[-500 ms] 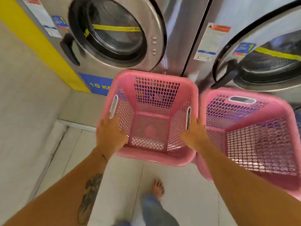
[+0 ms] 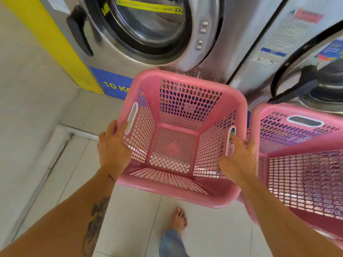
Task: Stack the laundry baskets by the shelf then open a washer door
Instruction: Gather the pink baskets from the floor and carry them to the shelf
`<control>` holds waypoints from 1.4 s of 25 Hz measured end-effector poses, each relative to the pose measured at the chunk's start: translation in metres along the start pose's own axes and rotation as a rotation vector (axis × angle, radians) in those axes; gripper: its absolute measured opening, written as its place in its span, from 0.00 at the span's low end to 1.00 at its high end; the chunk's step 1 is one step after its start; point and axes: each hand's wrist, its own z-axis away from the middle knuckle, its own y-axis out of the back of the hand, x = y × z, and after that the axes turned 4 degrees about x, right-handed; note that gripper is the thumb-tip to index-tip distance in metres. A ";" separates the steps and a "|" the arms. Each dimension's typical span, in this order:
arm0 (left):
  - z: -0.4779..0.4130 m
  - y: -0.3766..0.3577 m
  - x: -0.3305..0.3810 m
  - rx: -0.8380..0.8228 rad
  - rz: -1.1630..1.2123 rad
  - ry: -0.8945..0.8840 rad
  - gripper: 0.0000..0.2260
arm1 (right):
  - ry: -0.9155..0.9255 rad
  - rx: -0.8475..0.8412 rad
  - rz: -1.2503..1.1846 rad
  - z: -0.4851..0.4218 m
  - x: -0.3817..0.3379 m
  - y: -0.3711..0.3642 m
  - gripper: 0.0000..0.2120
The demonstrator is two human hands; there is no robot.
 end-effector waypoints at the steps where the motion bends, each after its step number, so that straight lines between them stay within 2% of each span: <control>1: 0.011 0.003 -0.012 0.012 0.019 0.040 0.31 | -0.002 -0.019 -0.012 0.008 -0.006 -0.001 0.39; 6: 0.084 0.035 -0.088 0.106 0.105 0.199 0.23 | 0.057 -0.002 -0.021 0.080 -0.050 -0.037 0.34; 10: 0.141 0.070 -0.168 0.240 0.139 0.343 0.25 | 0.193 0.030 -0.012 0.150 -0.088 -0.087 0.33; 13: 0.188 0.092 -0.234 0.301 0.167 0.468 0.28 | 0.283 -0.013 -0.012 0.200 -0.115 -0.128 0.33; 18: 0.240 0.103 -0.327 0.225 0.126 0.531 0.34 | 0.368 -0.169 -0.006 0.263 -0.141 -0.195 0.31; 22: 0.251 0.084 -0.382 0.156 0.147 0.428 0.28 | 0.343 -0.309 -0.023 0.281 -0.141 -0.234 0.30; 25: 0.251 0.064 -0.402 0.117 0.109 0.408 0.31 | 0.351 -0.362 -0.006 0.281 -0.136 -0.255 0.31; 27: 0.247 0.053 -0.409 0.122 0.119 0.404 0.29 | 0.371 -0.352 -0.001 0.275 -0.137 -0.265 0.33; 31: 0.229 0.041 -0.416 0.035 0.137 0.321 0.31 | 0.283 -0.343 -0.069 0.268 -0.139 -0.270 0.31; 35: 0.219 0.041 -0.413 -0.134 0.138 0.509 0.29 | 0.272 -0.401 -0.091 0.290 -0.124 -0.269 0.38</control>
